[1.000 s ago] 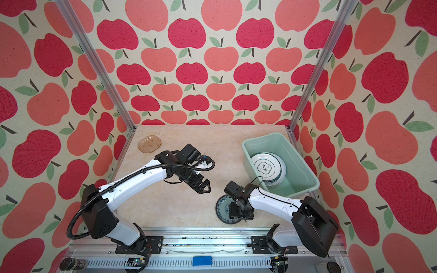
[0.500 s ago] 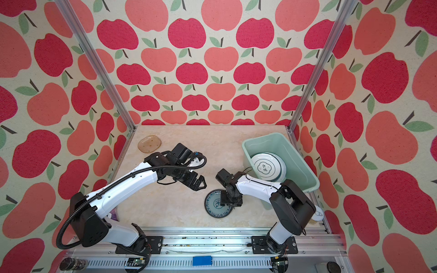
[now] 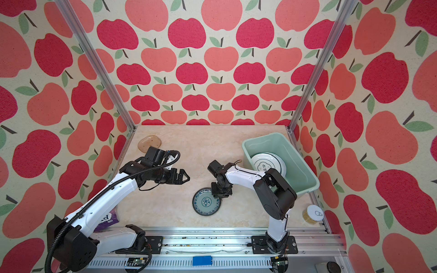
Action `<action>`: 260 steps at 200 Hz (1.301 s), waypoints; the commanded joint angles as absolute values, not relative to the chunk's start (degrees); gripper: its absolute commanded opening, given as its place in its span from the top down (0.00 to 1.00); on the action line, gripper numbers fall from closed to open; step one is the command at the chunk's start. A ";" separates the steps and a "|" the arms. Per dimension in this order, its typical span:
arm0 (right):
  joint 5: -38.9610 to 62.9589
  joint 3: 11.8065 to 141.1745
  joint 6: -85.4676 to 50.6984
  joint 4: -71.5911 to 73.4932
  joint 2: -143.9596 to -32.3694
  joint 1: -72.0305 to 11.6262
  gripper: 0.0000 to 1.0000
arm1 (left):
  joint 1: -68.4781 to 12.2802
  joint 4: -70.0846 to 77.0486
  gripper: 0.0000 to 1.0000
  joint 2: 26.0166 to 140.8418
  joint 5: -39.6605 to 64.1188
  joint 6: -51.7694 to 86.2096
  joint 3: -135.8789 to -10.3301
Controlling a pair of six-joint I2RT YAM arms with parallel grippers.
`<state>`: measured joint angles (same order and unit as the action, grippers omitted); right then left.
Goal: Place the plates into the plastic bin on the countertop
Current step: Pick up the plate from the bottom-center of the table.
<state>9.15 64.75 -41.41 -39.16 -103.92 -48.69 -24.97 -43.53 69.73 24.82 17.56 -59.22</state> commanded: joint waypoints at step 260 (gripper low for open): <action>8.53 72.93 -41.09 -42.31 -91.99 -44.31 1.00 | -21.58 -39.52 0.00 69.05 30.40 20.71 -61.36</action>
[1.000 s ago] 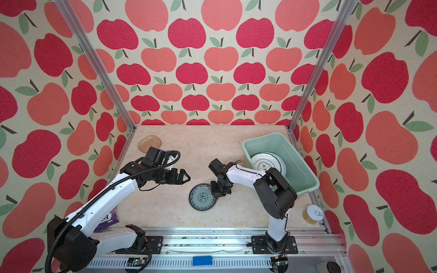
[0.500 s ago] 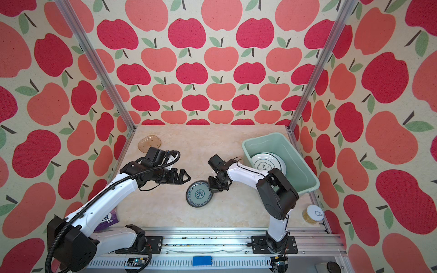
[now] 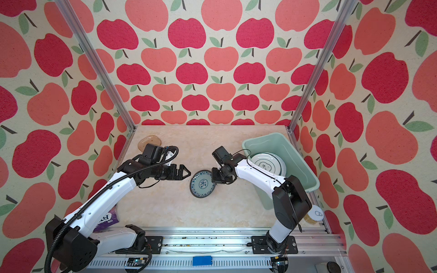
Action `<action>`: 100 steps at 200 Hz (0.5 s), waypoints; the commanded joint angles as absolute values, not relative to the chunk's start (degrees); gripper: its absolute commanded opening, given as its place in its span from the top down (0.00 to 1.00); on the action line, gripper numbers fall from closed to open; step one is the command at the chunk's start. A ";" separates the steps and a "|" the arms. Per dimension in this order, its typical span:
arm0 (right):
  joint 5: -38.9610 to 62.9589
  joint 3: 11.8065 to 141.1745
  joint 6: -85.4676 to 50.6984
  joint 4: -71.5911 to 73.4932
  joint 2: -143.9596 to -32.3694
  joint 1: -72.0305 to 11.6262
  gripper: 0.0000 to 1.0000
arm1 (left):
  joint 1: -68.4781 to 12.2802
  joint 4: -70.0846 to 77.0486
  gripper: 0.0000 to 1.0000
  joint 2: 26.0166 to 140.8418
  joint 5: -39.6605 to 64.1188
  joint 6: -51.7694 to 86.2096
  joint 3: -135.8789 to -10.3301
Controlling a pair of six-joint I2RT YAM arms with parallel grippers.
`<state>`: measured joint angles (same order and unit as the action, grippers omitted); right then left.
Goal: Place the plates into the plastic bin on the countertop
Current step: Pick up the plate from the bottom-center of the table.
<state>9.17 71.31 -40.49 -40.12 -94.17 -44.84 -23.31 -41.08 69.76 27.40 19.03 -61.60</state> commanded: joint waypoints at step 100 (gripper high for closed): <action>13.28 73.98 -45.93 -44.71 -70.15 -28.07 1.00 | -19.86 -30.30 0.01 68.82 37.71 30.05 -66.74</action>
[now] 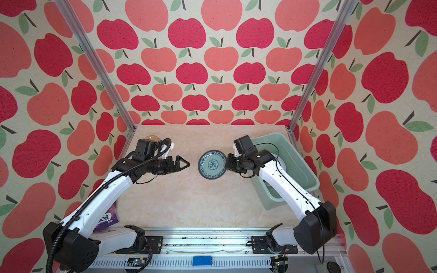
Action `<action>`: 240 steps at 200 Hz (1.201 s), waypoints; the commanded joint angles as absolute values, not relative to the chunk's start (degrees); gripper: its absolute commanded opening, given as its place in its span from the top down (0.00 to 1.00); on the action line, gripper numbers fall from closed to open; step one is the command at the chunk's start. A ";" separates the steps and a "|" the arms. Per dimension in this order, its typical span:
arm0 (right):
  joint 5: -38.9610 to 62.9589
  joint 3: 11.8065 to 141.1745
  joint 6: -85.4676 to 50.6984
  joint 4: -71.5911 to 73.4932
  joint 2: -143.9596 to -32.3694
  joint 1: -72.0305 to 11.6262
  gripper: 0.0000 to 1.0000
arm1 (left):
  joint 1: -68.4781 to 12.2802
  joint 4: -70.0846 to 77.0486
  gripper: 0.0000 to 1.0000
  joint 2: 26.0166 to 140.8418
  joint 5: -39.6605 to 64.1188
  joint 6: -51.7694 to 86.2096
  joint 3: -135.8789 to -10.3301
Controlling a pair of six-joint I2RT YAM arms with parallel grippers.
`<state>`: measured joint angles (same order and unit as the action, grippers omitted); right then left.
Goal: Place the plates into the plastic bin on the countertop
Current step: Pick up the plate from the bottom-center of the table, then place the plate in the plastic bin.
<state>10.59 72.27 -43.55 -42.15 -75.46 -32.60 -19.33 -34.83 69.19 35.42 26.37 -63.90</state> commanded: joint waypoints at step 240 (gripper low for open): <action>26.77 59.32 -40.10 -47.00 -60.41 18.59 1.00 | -42.67 -36.48 0.00 90.17 31.59 22.02 -89.24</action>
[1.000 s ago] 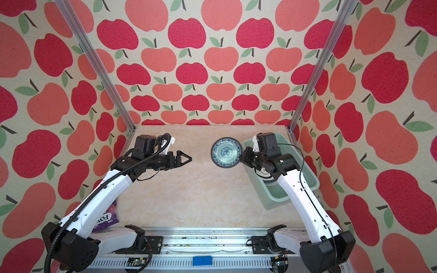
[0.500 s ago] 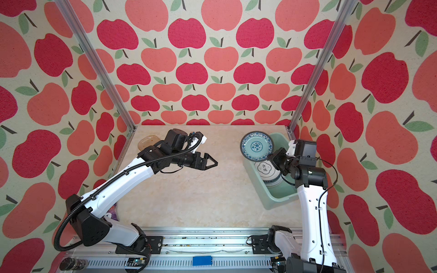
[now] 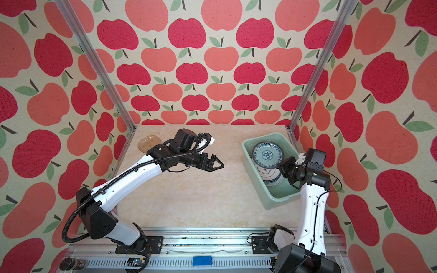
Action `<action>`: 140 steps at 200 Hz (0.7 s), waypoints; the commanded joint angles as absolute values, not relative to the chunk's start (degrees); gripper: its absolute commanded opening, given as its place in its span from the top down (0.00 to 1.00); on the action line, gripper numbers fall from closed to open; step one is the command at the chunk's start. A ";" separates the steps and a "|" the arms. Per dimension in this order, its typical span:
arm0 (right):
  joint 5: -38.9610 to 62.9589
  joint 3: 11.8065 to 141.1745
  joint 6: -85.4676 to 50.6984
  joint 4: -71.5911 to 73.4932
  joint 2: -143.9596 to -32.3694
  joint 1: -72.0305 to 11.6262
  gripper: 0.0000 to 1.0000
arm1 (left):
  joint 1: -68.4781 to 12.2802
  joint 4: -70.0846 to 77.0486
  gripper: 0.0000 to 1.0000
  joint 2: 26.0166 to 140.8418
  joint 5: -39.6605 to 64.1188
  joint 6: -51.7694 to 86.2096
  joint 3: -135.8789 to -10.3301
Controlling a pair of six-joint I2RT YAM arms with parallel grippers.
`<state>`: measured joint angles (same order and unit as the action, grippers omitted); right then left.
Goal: Place the plates into the plastic bin on the countertop
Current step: Place the plate in the plastic bin.
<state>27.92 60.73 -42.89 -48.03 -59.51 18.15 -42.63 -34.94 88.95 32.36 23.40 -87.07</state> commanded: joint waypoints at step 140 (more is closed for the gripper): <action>21.84 55.74 -35.73 -43.00 -68.16 21.09 1.00 | -41.66 -39.11 0.01 94.84 32.52 20.25 -94.21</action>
